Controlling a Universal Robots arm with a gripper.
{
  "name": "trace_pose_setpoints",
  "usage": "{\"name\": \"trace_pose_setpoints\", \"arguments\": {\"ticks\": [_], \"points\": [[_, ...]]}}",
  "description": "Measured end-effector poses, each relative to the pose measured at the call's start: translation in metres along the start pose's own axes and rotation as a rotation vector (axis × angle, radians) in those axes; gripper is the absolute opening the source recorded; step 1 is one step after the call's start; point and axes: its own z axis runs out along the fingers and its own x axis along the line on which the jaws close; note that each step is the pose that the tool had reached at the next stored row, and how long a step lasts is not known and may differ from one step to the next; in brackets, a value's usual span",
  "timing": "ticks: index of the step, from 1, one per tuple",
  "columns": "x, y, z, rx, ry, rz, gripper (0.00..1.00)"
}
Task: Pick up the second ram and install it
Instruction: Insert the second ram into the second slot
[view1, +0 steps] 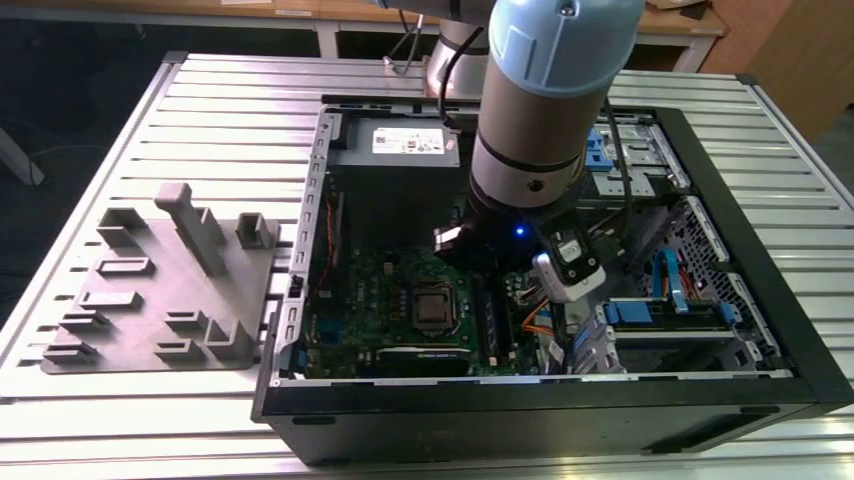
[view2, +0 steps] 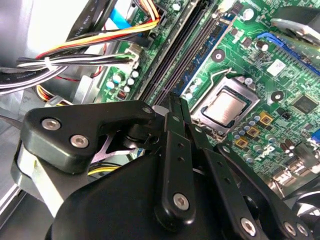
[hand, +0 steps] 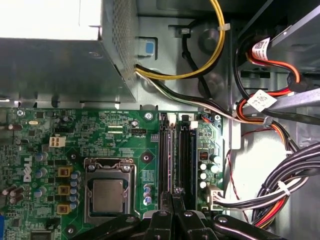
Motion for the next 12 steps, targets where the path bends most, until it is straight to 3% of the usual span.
{"name": "trace_pose_setpoints", "arguments": {"ticks": [12], "points": [[-0.0009,0.0003,0.0021,-0.001,0.0,0.0,0.08]]}}
